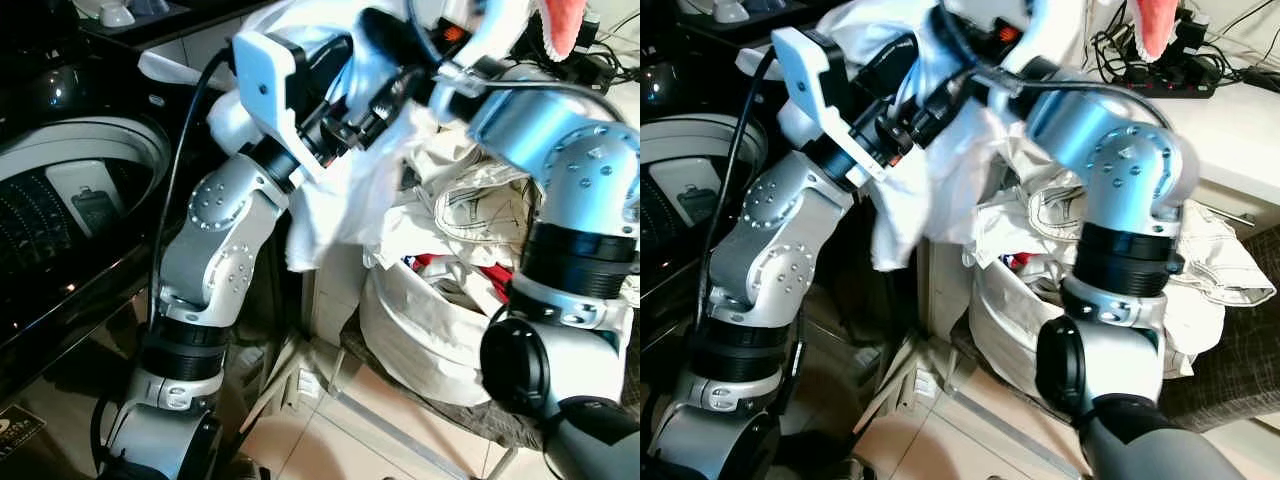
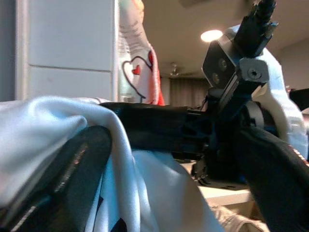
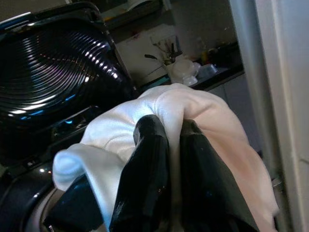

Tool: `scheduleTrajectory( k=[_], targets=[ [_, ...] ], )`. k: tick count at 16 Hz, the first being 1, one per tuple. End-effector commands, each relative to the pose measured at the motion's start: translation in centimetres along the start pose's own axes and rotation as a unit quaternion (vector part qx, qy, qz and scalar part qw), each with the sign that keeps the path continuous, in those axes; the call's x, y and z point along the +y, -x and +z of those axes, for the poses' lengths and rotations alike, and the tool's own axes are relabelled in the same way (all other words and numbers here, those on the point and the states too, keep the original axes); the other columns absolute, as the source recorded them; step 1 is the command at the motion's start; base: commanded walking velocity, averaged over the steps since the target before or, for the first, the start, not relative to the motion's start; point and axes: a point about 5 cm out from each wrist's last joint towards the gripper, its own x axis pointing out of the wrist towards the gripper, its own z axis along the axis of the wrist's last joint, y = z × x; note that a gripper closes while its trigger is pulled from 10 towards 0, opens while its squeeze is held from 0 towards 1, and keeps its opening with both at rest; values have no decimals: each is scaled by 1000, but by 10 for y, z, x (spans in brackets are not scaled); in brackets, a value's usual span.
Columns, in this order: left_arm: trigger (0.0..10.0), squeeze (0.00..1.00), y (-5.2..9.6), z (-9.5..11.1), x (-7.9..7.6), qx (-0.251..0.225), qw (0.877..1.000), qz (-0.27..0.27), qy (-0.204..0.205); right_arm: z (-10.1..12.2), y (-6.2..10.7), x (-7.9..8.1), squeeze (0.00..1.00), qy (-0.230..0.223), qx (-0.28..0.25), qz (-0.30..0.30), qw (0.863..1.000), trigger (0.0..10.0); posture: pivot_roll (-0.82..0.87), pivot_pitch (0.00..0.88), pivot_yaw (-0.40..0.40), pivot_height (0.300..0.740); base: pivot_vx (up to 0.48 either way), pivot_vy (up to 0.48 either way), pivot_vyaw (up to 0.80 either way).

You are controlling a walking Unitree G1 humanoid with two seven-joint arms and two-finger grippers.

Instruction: Clothes washing

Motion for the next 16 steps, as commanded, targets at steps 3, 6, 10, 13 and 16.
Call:
scheduleTrajectory(
  k=[3,6,10,13,16],
  targets=[
    [10000,0,3,-25,1,74,994,12,-85,-5,2,13,0,-26,-1,34,999,0,-24,0,-48,740,0,0,0],
    [10000,0,9,-34,12,116,981,39,-148,-9,5,15,0,-53,1,37,998,0,-24,0,-51,740,0,0,0],
    [10000,0,13,-44,-6,123,986,-14,-111,-18,7,21,0,-87,9,50,995,0,-26,0,-51,740,0,0,0],
    [10000,0,30,-59,-27,164,979,-94,-74,-30,12,28,0,-110,31,74,991,0,-28,0,-50,740,0,0,0],
    [10000,0,40,-64,-25,191,973,-101,-84,-34,16,29,0,-116,41,80,989,0,-23,0,-57,740,0,0,0]
  ],
)
